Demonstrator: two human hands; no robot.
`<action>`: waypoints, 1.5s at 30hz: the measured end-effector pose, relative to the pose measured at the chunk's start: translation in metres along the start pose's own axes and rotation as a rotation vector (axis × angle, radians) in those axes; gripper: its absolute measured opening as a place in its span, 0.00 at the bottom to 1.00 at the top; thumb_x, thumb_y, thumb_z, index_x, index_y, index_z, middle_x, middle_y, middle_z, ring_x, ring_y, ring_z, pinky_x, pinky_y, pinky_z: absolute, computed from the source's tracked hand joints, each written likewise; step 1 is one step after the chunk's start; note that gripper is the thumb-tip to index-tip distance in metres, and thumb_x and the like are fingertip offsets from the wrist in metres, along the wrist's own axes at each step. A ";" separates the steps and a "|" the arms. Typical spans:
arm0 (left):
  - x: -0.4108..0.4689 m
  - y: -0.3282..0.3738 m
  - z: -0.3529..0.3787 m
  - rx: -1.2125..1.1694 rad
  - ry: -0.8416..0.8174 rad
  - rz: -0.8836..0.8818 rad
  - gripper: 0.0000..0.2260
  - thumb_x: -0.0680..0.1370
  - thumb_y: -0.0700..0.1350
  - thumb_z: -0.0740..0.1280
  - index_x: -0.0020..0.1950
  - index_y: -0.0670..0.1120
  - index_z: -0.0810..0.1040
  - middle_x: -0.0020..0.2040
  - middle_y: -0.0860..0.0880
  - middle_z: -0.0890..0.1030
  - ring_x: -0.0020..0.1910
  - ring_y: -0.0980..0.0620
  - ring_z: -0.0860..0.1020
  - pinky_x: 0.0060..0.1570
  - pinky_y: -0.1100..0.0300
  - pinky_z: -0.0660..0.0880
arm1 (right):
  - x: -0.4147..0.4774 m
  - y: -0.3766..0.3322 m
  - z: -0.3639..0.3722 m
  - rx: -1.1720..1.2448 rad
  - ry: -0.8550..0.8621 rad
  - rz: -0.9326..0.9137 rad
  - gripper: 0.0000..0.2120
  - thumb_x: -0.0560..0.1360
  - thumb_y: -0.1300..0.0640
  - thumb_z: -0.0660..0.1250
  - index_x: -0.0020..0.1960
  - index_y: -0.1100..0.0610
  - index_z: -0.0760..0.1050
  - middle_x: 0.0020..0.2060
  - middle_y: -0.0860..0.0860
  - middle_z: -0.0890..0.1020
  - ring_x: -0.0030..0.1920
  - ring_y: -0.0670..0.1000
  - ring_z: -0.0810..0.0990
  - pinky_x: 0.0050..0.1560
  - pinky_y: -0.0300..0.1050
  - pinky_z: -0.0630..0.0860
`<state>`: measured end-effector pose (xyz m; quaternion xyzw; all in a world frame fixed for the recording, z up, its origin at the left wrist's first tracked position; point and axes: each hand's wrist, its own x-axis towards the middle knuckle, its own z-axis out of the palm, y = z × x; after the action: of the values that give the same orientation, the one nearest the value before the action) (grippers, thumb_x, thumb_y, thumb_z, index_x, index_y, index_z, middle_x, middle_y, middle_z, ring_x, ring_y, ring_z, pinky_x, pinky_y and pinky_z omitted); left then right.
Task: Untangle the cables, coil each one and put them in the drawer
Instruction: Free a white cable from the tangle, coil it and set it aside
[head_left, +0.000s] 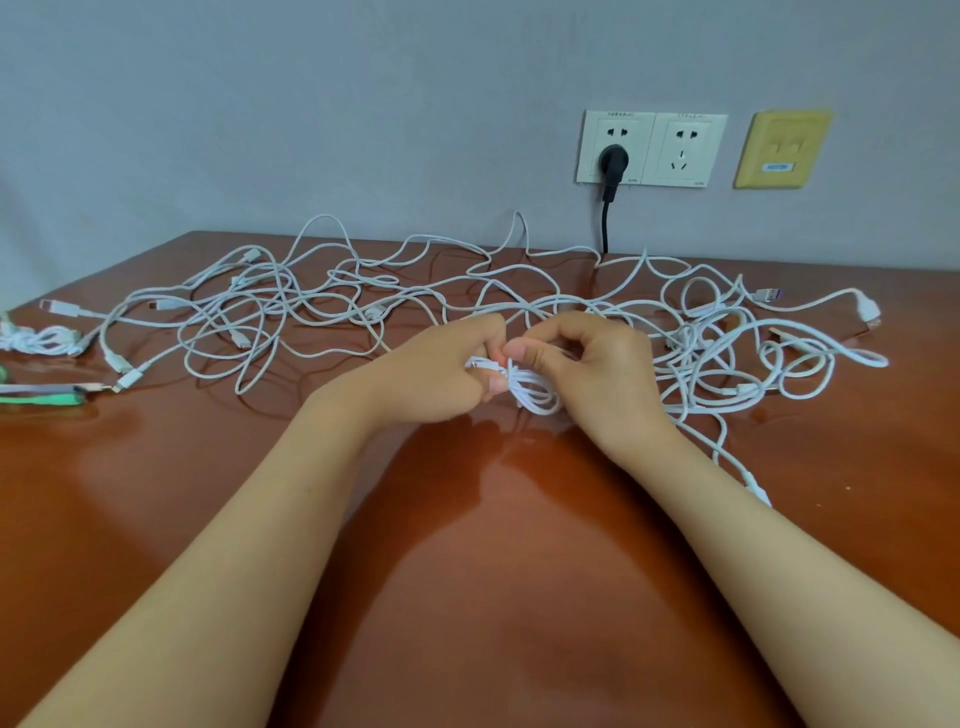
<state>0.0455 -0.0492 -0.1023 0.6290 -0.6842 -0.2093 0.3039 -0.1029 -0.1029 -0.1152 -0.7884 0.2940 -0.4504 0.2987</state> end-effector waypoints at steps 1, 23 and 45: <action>0.000 0.000 0.001 -0.050 -0.025 0.020 0.10 0.73 0.41 0.66 0.38 0.51 0.67 0.33 0.54 0.75 0.33 0.53 0.71 0.36 0.60 0.66 | 0.000 0.000 -0.001 0.049 -0.016 0.044 0.04 0.70 0.58 0.73 0.36 0.53 0.81 0.30 0.42 0.80 0.34 0.42 0.76 0.39 0.38 0.72; 0.000 0.028 0.019 -0.721 0.197 0.162 0.11 0.79 0.29 0.53 0.47 0.45 0.64 0.31 0.45 0.71 0.24 0.58 0.76 0.29 0.70 0.69 | 0.010 0.009 -0.007 0.543 -0.286 0.249 0.16 0.80 0.63 0.56 0.36 0.56 0.76 0.22 0.46 0.72 0.25 0.44 0.68 0.33 0.36 0.74; 0.004 0.010 0.011 0.031 0.391 -0.121 0.07 0.78 0.38 0.60 0.50 0.51 0.68 0.48 0.46 0.76 0.44 0.49 0.70 0.36 0.60 0.58 | -0.002 0.005 0.005 -0.294 -0.062 -0.191 0.16 0.77 0.48 0.54 0.50 0.53 0.78 0.44 0.48 0.79 0.48 0.52 0.77 0.47 0.49 0.72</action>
<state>0.0305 -0.0532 -0.1036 0.7021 -0.5764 -0.0904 0.4083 -0.1006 -0.1036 -0.1226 -0.8613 0.2713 -0.4044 0.1451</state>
